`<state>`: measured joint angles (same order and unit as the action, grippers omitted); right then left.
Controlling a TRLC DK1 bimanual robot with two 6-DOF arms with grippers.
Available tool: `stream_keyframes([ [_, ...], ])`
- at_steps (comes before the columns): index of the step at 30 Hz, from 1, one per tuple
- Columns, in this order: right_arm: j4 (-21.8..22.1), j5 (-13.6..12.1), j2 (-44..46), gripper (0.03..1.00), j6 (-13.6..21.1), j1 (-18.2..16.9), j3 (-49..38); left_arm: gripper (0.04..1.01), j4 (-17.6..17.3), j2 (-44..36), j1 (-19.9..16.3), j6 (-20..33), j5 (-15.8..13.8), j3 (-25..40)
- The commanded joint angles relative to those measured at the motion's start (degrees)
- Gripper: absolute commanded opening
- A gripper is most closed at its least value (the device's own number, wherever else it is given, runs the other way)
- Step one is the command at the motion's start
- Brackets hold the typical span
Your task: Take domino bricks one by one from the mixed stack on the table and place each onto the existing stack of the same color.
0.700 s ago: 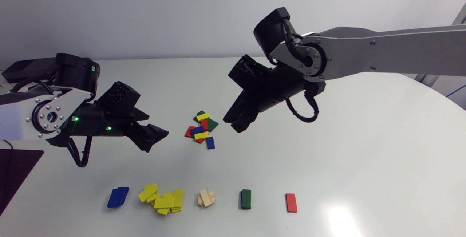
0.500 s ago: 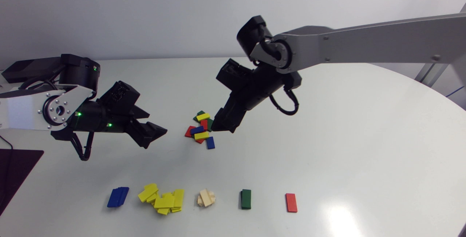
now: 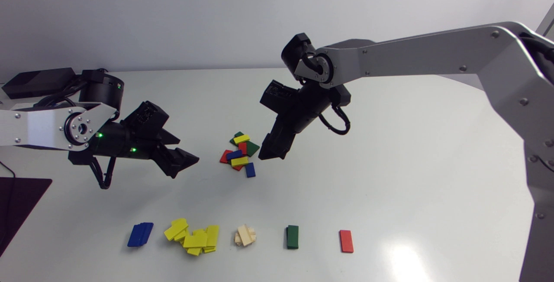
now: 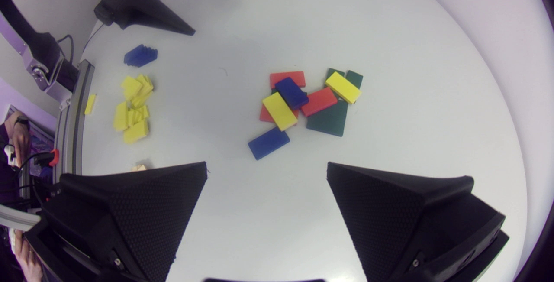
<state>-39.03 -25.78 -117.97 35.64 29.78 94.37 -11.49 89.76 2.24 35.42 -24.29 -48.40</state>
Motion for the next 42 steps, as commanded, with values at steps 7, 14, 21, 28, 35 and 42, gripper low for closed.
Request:
stream_keyframes([
  [7,-7.82,-1.29,-8.06,0.974,8.57,-0.42,6.88,0.992,0.94,4.73,-0.48,3.87,-1.37,-2.57],
  [14,-13.88,-1.47,-11.75,0.974,14.9,1.68,12.68,0.992,1.29,6.84,-0.57,5.36,-2.07,-2.93],
  [21,-17.93,-0.85,-14.74,0.974,18.77,4.23,16.55,0.992,1.03,7.19,-0.75,7.03,-2.78,-2.75],
  [28,-19.6,0.73,-17.99,0.974,19.73,5.55,19.45,0.992,0.32,7.36,-0.92,7.56,-3.04,-3.45],
  [35,-22.76,3.46,-22.83,0.974,20.35,5.99,26.22,0.992,-0.38,8.59,-1.1,8.35,-3.22,-4.51],
  [42,-22.76,8.2,-24.59,0.974,20.17,7.66,27.8,0.992,-0.47,9.74,-1.8,9.14,-3.22,-5.39],
])
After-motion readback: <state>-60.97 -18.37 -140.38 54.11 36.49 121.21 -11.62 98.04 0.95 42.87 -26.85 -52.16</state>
